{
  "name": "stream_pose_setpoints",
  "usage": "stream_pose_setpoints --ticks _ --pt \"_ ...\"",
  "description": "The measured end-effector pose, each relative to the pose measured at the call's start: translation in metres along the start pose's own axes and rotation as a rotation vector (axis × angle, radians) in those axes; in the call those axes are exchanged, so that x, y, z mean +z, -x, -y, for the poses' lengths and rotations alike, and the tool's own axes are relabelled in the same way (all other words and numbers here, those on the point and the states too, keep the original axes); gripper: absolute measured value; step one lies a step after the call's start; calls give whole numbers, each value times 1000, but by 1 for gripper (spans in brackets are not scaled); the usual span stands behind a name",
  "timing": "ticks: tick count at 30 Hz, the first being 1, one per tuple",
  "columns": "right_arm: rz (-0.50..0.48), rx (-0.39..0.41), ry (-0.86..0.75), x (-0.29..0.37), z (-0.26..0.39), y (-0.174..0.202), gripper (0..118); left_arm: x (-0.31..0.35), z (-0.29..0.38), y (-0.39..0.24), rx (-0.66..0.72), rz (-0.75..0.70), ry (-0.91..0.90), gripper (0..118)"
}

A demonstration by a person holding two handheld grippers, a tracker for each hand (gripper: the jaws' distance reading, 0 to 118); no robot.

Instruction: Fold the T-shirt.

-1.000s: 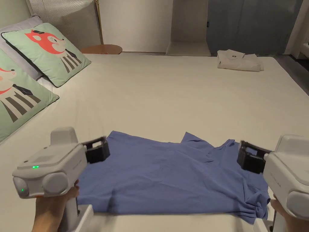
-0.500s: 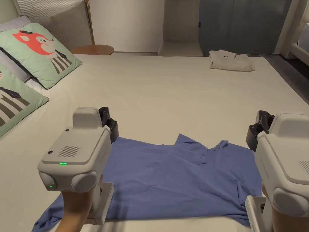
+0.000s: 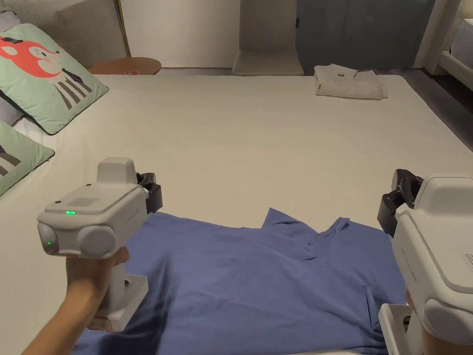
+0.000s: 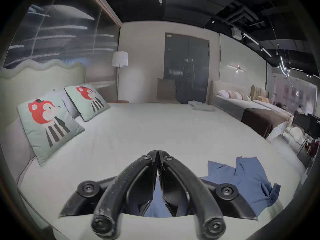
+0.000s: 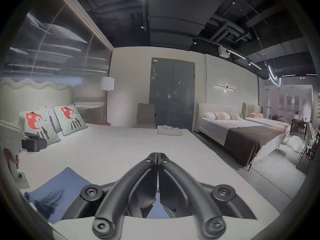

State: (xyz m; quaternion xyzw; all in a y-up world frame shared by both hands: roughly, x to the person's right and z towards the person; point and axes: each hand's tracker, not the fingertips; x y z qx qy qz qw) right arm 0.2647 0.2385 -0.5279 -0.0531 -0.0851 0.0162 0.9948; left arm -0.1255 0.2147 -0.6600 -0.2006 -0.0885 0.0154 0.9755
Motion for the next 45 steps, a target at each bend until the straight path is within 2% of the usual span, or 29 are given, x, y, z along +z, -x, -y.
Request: stream_pose_setpoints --ticks 3,5,7,10,11,13,14,15,19,20,22,25,26,27,28,29,32,36,37,38,39,40,41,43,44,45 --pt "7 4 15 -14 3 -1 0 -38 -6 16 6 2 91 0" --pt "11 3 28 -26 6 -2 0 -64 -6 24 -50 -21 162 0" --pt "16 0 39 -36 11 -9 0 -88 -4 33 -45 24 258 2" --pt "30 10 65 -49 18 -6 0 -127 6 42 -67 -10 392 28" --pt "32 11 74 -53 21 -6 0 -139 10 47 -59 -34 416 28" --pt "37 11 96 -60 29 -9 0 -159 18 53 -46 -43 495 86" --pt "40 15 109 -61 32 -9 0 -166 23 55 -35 -53 509 99" --pt "44 18 122 -63 37 -10 0 -172 28 58 -34 -53 510 101" --pt "47 9 173 -68 46 -15 0 -192 42 60 -31 -72 578 95" --pt "50 10 182 -69 49 -16 0 -195 47 59 -32 -72 582 88" --pt "50 15 192 -71 57 -16 0 -203 55 55 -41 -75 603 67" --pt "53 24 206 -70 61 -19 0 -204 64 48 -93 -100 586 57" --pt "52 25 210 -67 56 -20 0 -201 62 45 -106 -98 566 42" --pt "53 26 213 -66 56 -21 0 -198 61 43 -111 -86 554 17" --pt "54 28 214 -66 56 -23 0 -195 60 41 -118 -76 542 1" --pt "54 30 219 -65 56 -24 0 -191 59 39 -117 -44 531 1" --pt "52 11 236 -64 55 -30 0 -176 52 33 -164 -81 460 1" --pt "63 -45 357 -82 63 -44 1 -141 32 34 -113 -59 363 1" --pt "66 -64 391 -88 67 -48 4 -132 27 33 -108 -58 336 1" --pt "63 -78 466 -97 74 -54 17 -121 22 33 -107 -47 318 1" --pt "63 -114 512 -103 80 -59 42 -113 18 35 -99 -38 295 1" --pt "68 -140 551 -108 88 -63 50 -104 14 35 -87 -31 273 1" --pt "72 -144 616 -114 96 -67 50 -96 10 35 -75 -18 258 1" --pt "92 -165 657 -120 113 -71 95 -83 3 34 -59 0 238 1" --pt "97 -162 708 -124 121 -71 105 -77 1 34 -50 9 227 1" --pt "97 -153 768 -129 129 -72 109 -72 -2 34 -43 15 215 1"
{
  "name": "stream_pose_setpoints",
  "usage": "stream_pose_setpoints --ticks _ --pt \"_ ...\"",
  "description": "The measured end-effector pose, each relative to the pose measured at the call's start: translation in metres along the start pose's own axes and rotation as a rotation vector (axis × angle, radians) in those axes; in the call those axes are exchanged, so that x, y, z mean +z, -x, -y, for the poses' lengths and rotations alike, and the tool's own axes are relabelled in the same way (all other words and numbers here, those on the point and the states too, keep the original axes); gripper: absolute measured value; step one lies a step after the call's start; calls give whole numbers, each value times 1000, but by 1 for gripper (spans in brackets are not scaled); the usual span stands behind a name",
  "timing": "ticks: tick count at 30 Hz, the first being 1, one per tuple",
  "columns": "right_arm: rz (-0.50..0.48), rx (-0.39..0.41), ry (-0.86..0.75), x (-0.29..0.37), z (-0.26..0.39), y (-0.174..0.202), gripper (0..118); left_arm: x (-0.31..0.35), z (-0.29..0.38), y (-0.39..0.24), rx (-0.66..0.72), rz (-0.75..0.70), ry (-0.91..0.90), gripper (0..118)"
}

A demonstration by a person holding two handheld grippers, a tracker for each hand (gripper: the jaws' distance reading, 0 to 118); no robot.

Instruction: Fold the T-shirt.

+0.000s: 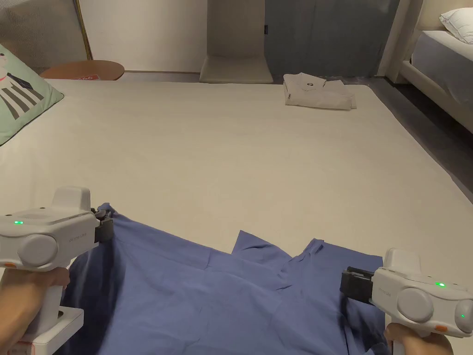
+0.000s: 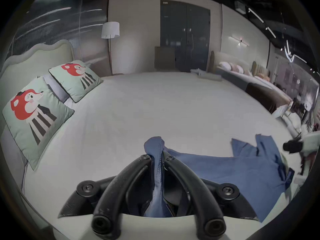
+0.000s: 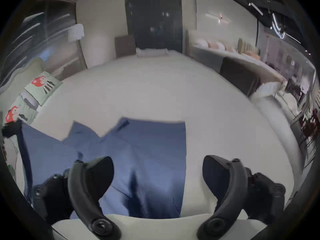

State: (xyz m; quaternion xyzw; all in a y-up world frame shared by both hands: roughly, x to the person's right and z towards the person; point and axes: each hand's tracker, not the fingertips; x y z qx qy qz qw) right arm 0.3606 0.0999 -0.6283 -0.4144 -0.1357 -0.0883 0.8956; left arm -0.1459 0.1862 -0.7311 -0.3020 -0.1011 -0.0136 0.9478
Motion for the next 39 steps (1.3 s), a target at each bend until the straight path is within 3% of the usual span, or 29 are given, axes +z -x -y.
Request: stream_pose_setpoints --ticks 4,6,7,10,13,14,16,19,25,32,39 --pt "8 -32 62 -10 12 1 105 9 -5 0 9 13 -19 1" --pt "-4 -16 79 -14 16 5 97 11 -5 -2 8 17 -25 1" --pt "-4 -8 74 -14 19 7 84 12 -5 -2 7 16 -26 1" --pt "7 47 54 -15 25 12 64 13 -2 -3 13 15 -24 1" --pt "19 68 20 -2 27 12 6 16 1 -2 17 10 -23 1" --pt "-22 66 3 2 26 10 6 19 3 -3 18 9 -24 1" --pt "-11 57 -13 14 25 12 6 24 4 -2 21 1 -34 1" --pt "16 116 -130 45 18 17 6 34 5 2 43 0 -50 1" --pt "-44 167 -394 110 -28 27 5 65 -14 14 86 -37 -133 1" --pt "-92 205 -705 174 -113 47 5 114 -81 30 140 -84 -324 1" --pt "-108 238 -911 209 -200 69 5 144 -157 36 142 -139 -473 1"
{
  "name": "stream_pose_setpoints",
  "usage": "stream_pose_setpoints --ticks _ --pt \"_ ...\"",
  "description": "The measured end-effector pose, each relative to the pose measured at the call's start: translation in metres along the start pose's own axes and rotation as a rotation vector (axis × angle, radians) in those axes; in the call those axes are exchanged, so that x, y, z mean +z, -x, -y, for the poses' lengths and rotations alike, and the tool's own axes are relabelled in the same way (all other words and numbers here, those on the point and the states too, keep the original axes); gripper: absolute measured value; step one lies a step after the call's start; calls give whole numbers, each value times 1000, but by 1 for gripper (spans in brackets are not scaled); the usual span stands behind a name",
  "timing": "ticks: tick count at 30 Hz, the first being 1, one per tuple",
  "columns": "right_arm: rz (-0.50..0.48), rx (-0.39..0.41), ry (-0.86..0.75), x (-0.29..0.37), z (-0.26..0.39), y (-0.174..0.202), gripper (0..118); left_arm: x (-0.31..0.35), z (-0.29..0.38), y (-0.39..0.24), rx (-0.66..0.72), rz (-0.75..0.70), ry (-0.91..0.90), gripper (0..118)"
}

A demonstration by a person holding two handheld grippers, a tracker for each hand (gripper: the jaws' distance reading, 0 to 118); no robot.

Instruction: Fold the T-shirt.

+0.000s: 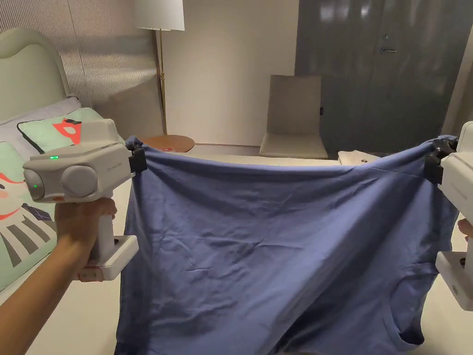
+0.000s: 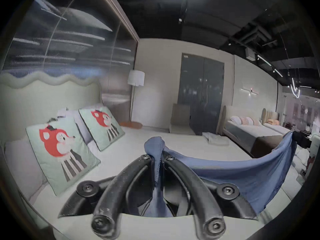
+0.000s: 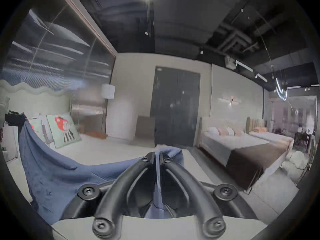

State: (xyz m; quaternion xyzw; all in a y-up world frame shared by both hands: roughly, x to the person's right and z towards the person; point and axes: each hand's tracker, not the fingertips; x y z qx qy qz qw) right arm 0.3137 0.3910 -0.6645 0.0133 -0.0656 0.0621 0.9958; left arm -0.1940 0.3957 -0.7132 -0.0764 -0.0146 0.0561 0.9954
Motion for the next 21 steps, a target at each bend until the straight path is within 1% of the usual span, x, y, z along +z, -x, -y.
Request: stream_pose_setpoints --ticks 2,4,7,8,11,14,15,18,21 --pt "12 21 -36 -11 -21 0 5 -8 -21 -3 9 -4 -26 1" --pt "21 27 -75 -26 -39 -1 5 -19 -40 -5 31 -20 -62 1" --pt "32 69 -117 -45 -64 -1 5 -41 -65 -12 43 -41 -98 1" --pt "40 89 -129 -54 -73 -1 5 -51 -74 -16 34 -49 -113 1" --pt "48 92 -150 -75 -89 -3 5 -71 -88 -27 -1 -88 -158 1" --pt "59 119 -175 -93 -100 -3 5 -91 -95 -37 -40 -123 -196 1" --pt "58 114 -175 -98 -102 -4 5 -95 -94 -44 -78 -136 -212 1" --pt "73 126 -182 -103 -102 -1 5 -110 -88 -52 -106 -143 -213 1" --pt "67 113 -172 -111 -88 -3 5 -124 -71 -53 -125 -144 -201 1"
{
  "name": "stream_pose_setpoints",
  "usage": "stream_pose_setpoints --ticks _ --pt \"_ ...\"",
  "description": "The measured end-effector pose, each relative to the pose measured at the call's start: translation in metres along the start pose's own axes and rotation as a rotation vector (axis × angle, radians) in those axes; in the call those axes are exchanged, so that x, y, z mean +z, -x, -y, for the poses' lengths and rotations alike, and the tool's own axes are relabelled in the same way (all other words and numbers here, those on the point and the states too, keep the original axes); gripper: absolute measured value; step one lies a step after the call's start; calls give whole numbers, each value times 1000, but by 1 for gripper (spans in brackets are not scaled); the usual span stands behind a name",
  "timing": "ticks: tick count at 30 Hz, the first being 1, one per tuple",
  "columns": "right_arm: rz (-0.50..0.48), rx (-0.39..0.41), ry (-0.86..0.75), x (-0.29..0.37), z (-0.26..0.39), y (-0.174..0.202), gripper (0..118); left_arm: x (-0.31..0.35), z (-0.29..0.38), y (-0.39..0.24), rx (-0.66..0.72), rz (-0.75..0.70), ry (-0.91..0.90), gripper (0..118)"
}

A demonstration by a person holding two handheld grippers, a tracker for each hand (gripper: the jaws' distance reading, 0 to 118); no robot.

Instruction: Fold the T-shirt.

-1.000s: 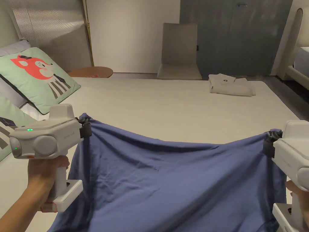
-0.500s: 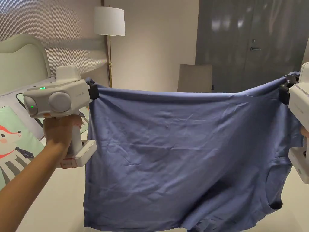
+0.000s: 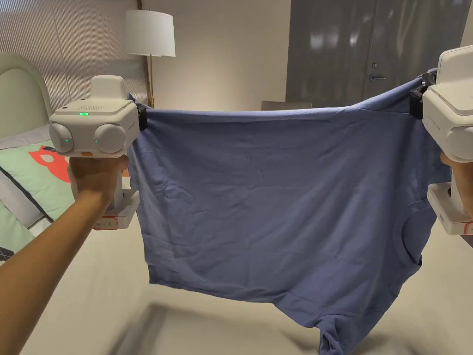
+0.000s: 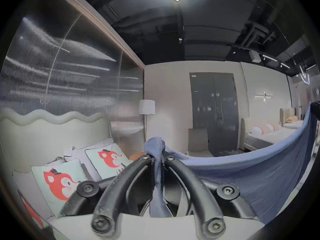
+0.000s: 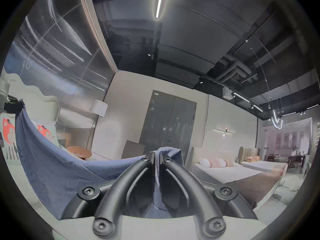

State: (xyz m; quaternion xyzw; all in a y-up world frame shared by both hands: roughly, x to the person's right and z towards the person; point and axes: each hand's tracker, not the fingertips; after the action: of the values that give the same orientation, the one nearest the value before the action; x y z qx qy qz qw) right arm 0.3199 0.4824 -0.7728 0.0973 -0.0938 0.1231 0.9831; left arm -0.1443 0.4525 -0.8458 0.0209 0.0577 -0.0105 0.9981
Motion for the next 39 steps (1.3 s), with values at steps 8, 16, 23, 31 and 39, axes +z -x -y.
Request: stream_pose_setpoints --ticks 8,16,23,31,39 --pt "-49 -6 132 -19 95 19 5 -18 92 -5 -47 2 149 1" --pt "-123 -80 353 31 201 35 5 19 209 7 -71 23 315 1" --pt "-183 -171 487 121 259 34 5 104 275 34 -74 56 455 1" --pt "-244 -208 557 246 270 31 5 208 320 68 -29 45 564 1" --pt "-235 -304 651 359 286 12 5 303 339 92 -39 76 634 1"
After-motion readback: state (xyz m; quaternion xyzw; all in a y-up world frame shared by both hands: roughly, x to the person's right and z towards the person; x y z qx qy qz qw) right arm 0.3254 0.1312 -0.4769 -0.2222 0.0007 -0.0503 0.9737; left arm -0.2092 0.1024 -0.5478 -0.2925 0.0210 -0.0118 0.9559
